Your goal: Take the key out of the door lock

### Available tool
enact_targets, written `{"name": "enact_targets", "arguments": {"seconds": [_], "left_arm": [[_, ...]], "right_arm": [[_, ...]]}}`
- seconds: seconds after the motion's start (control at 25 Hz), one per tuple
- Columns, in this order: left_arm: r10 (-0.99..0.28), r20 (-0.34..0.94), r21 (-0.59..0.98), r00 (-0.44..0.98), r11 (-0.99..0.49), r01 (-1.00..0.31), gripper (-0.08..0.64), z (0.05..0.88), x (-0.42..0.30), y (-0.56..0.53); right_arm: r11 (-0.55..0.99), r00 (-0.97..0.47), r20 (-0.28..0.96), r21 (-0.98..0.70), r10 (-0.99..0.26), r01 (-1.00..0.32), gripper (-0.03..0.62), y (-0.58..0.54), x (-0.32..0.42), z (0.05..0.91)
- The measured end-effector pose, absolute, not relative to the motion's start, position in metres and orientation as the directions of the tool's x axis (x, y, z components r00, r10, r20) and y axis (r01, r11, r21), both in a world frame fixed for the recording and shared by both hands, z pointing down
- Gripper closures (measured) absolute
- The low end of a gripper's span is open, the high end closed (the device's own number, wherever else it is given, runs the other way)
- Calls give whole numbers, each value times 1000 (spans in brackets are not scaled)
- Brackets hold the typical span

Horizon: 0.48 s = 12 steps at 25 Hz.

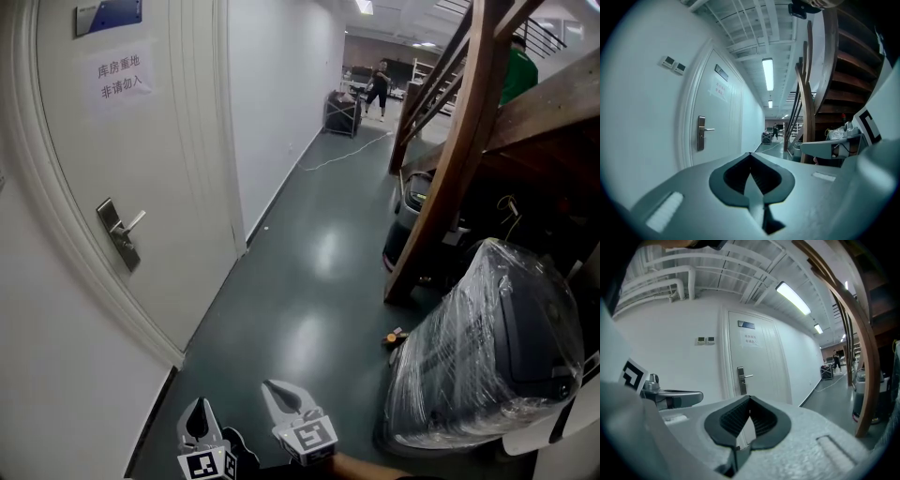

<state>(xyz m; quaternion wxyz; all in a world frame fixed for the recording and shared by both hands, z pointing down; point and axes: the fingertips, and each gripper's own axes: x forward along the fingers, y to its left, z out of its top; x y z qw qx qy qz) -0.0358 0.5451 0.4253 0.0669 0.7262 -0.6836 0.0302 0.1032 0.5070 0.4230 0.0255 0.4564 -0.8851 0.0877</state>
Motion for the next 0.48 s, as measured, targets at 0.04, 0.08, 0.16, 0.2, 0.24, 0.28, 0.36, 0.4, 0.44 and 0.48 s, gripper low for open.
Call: {"name": "enact_targets", "arguments": {"seconds": [0.04,0.08,0.16,0.2,0.24,0.28,0.36,0.4,0.44,0.48], "left_arm": [[-988,140,62,57,-49,-997,541,427,-40,541],[-988,145,69,51,-41,-997,541,429,-45,536],[-987,152,87,47,-34,-996,541,430,-56,522],[-987,154,94,51,-37,-995,541,432,-61,513],[-987,152,100,58,-43,-994,541,433,-65,504],[-987,148,105,66,-50,-993,541,434,-70,495],[-987,140,111,84,-69,-991,541,434,-79,473],[-986,137,113,94,-78,-990,541,434,-85,462],[-986,134,116,103,-88,-989,541,433,-92,452],[-985,131,118,111,-96,-988,541,432,-100,442]], "right_arm": [[570,-584,123,-132,-802,-811,600,503,99,424],[573,-587,123,-133,-800,-809,600,498,94,425],[574,-588,127,-130,-799,-808,600,485,84,424],[565,-579,135,-127,-804,-815,600,477,80,425],[552,-565,145,-122,-812,-825,600,469,78,426],[540,-553,154,-115,-819,-833,600,461,75,427],[530,-538,160,-96,-827,-843,600,443,65,427],[529,-537,158,-89,-829,-844,600,434,58,425],[529,-535,157,-83,-830,-844,600,425,49,422],[529,-534,160,-77,-830,-845,600,416,39,420]]}}
